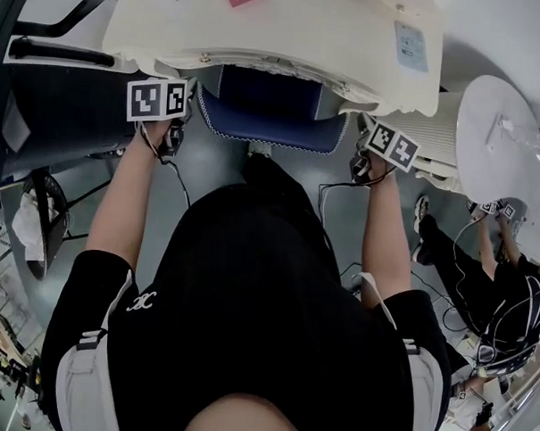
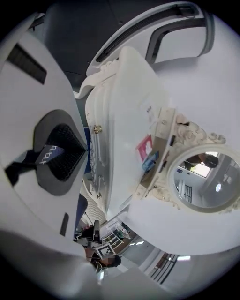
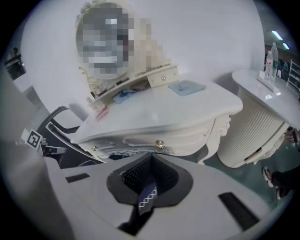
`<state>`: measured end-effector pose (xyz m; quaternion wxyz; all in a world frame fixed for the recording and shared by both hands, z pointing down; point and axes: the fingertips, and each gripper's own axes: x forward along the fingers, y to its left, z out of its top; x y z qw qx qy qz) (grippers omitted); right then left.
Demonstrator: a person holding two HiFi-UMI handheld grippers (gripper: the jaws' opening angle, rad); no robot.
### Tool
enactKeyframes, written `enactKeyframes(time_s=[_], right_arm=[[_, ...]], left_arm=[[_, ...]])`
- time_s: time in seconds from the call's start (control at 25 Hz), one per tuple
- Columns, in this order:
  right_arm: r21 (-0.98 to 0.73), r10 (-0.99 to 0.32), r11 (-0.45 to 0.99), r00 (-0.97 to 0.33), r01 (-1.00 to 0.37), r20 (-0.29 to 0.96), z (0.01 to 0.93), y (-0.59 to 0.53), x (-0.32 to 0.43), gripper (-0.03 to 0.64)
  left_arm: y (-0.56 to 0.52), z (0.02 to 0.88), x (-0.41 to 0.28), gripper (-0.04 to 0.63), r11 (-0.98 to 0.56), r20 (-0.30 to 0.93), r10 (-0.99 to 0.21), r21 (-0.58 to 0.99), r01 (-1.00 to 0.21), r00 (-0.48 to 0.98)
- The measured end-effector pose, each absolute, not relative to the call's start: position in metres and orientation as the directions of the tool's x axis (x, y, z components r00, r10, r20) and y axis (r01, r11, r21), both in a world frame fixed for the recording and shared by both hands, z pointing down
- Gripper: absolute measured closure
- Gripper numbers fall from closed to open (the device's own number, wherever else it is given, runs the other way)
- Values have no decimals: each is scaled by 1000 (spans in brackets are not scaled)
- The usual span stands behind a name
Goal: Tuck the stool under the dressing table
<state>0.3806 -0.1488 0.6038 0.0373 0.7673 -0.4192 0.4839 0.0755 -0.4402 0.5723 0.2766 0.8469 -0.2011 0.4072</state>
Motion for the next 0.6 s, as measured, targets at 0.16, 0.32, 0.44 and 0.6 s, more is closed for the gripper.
enactKeyframes(time_s=[0.16,0.32,0.44,0.6], right_arm=[[-457,-772,-515,161,-726,615,526,-173,340,609],[-462,-870,-449,255,-765,423,439,-180,303,609],[-353,-873,-474,381,-806,304,387,-173,274,609],[-91,-852,-516,500,-852,153,328,-165,224,609]], left_arm=[[-417,519,77,592,-791,720,-241,242,-561,651],[-394,455,77,592,-820,594,-359,168,-547,720],[-370,411,75,592,-849,504,-381,141,-509,775],[-337,360,67,592,-879,409,-390,101,-465,825]])
